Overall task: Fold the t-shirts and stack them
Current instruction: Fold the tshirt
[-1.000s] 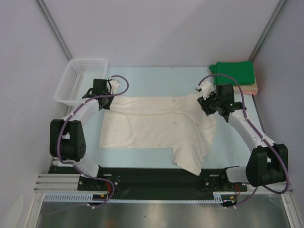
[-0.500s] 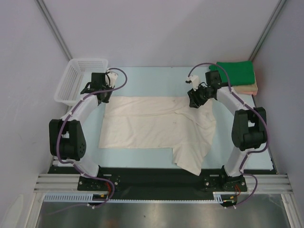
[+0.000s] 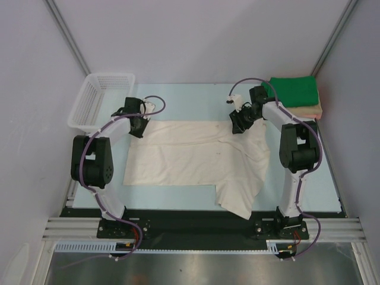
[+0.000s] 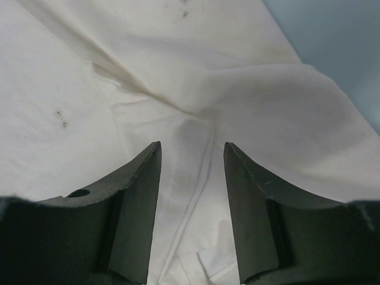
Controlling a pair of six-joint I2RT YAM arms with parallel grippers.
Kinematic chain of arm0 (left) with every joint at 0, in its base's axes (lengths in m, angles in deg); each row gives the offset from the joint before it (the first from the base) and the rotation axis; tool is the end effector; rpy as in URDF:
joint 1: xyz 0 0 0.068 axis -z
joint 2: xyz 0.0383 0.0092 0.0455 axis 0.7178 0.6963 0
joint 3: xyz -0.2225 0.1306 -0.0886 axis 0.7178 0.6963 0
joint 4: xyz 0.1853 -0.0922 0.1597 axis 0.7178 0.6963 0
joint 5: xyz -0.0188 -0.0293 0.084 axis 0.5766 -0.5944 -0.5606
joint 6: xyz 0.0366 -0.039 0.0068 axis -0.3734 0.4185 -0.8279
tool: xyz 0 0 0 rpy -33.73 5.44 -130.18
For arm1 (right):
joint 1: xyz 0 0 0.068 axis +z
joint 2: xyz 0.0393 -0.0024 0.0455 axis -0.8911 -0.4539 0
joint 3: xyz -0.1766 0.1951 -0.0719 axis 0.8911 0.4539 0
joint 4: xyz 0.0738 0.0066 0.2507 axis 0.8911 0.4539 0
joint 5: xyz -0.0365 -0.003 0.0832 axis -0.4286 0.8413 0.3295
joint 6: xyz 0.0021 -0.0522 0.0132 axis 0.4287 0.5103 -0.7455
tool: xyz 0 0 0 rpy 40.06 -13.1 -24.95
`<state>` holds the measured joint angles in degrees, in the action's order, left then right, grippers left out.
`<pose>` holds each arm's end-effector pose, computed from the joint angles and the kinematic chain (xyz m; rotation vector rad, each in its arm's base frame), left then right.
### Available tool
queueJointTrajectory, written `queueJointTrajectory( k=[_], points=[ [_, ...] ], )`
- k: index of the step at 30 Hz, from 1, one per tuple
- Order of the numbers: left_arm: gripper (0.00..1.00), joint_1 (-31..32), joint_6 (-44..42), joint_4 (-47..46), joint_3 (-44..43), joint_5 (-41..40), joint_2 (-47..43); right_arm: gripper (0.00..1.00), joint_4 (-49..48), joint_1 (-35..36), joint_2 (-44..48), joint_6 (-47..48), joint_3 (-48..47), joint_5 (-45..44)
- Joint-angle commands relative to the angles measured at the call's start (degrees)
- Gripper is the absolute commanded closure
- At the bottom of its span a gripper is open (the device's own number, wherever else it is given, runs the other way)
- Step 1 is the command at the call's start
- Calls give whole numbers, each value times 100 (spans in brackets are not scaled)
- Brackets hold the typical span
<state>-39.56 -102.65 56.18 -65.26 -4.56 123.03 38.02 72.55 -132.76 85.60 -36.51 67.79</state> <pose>0.3765 -0.0396 0.1974 0.5781 2.5248 0.1632 0.4237 0.0892 0.2003 -1.1279 2.2702 0.5215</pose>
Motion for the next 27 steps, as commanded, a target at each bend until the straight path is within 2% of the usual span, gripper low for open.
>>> queueJointTrajectory(
  k=[1,11,14,15,16,17,18,27],
  points=[
    [73,64,98,-75,78,50,-146,49,102,22,-264,64,-372,92],
    [74,108,80,-93,69,-29,-138,51,67,57,-625,47,-653,39],
    [73,108,63,-102,95,-55,-173,66,111,74,-669,64,-724,91],
    [73,108,63,-102,113,-64,-181,78,120,66,-661,55,-732,109],
    [74,108,54,-110,130,-64,-199,83,111,83,-635,55,-724,118],
    [73,108,45,-128,157,-64,-208,94,137,83,-626,55,-715,127],
    [74,108,45,-145,174,-56,-217,98,163,92,-556,64,-680,127],
    [74,108,89,-312,297,-47,-331,100,207,258,226,64,-39,153]
  ],
)
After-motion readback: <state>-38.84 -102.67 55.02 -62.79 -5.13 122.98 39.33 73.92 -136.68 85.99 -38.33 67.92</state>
